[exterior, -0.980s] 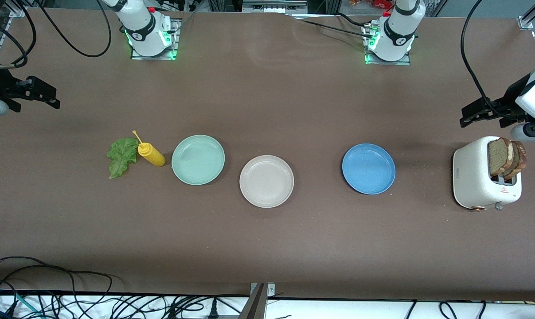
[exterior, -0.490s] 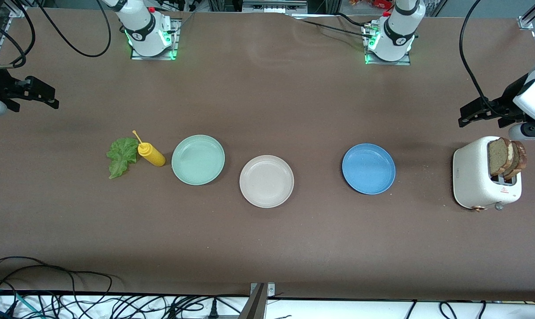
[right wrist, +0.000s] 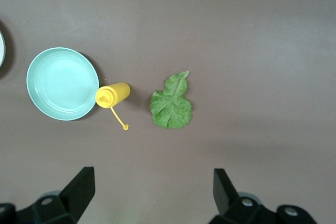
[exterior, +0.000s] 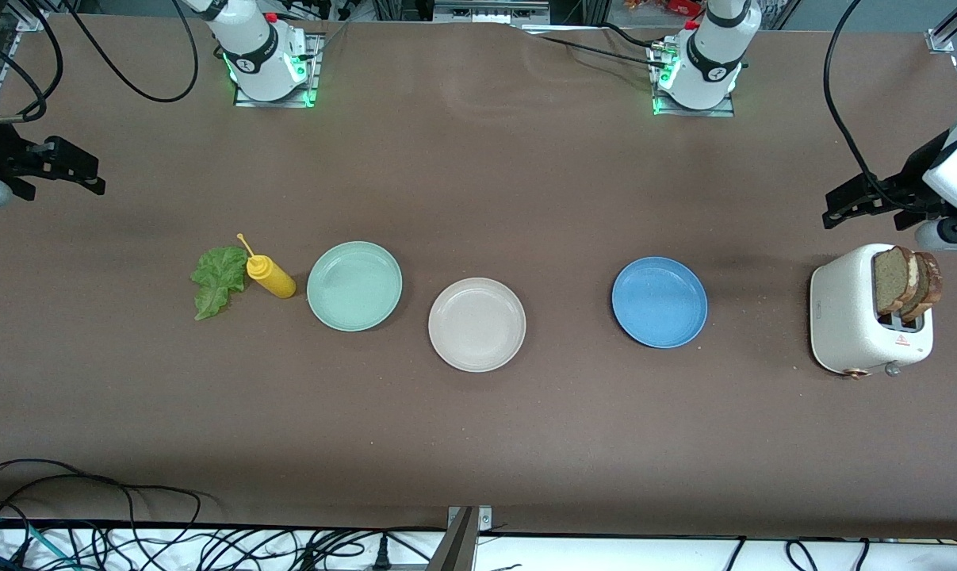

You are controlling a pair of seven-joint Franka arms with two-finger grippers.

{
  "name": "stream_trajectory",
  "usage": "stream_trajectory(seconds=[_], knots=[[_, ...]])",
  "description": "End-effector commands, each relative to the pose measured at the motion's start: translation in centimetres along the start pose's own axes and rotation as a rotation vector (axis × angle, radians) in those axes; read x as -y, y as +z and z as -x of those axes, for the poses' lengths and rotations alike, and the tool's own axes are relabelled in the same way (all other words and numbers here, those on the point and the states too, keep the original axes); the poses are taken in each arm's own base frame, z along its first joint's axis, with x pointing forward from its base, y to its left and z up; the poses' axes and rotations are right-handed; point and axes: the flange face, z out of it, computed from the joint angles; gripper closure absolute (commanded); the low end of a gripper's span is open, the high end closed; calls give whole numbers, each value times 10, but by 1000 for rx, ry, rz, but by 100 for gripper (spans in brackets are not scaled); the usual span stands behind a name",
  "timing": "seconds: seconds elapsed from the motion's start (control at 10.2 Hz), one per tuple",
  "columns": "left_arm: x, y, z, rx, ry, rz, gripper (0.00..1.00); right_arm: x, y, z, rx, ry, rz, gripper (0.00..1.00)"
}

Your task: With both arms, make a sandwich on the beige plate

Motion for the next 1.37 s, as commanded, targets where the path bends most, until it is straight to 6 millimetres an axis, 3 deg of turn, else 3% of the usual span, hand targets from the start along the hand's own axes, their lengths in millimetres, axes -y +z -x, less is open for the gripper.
stream_trajectory(seconds=[0.0,1.27], knots=[[1,-10,-3,-19,-3,20,0,0,-8,0,-3,-5,13,0],[2,-12,-9,-59,-4,18,0,2,-7,1,6,-6,10,0]])
